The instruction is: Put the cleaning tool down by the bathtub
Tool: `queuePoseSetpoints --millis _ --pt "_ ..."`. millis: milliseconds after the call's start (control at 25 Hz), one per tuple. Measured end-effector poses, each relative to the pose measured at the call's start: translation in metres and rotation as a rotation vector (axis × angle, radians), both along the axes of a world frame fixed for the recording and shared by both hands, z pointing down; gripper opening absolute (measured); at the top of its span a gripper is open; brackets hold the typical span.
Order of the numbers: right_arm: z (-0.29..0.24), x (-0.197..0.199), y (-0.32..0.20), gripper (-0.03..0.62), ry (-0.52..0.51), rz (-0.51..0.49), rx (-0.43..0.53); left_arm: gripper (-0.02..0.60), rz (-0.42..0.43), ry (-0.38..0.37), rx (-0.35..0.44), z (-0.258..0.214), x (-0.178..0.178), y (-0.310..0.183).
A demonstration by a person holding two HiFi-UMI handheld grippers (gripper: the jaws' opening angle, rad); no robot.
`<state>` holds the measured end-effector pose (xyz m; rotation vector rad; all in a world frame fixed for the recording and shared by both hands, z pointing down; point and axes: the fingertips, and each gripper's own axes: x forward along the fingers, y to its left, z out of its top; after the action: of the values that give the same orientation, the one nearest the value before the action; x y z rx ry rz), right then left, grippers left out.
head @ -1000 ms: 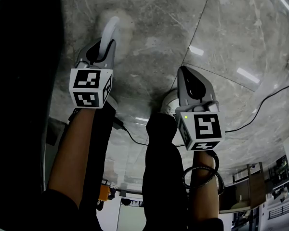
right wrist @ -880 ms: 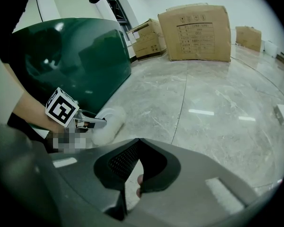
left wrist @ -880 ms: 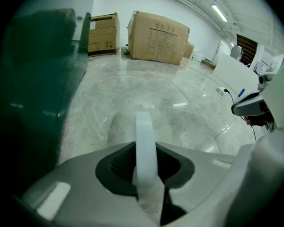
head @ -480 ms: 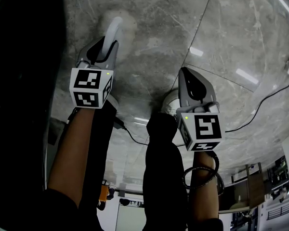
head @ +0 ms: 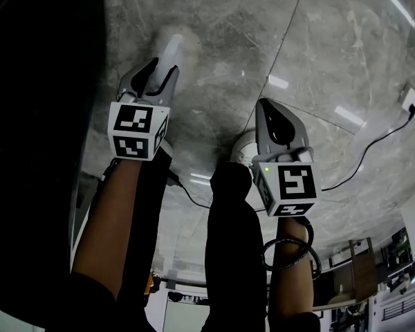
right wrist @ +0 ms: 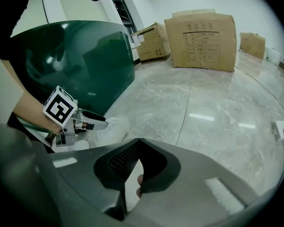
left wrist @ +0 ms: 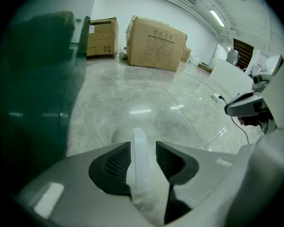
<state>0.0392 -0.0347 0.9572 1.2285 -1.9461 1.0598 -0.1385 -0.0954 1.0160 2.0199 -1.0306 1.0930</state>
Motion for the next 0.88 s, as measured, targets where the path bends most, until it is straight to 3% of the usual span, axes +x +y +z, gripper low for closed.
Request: queuePoseSetpoints --millis 600,880 --pt "-0.069 -0.004 -0.029 0.025 0.001 -0.004 0.069 0.118 -0.037 0.022 0.026 -0.073 0.015 -0.014" --pt "-0.11 0.0 -0.04 0.025 0.015 0.001 0.102 0.075 0.012 0.032 0.076 -0.118 0.026 -0.025"
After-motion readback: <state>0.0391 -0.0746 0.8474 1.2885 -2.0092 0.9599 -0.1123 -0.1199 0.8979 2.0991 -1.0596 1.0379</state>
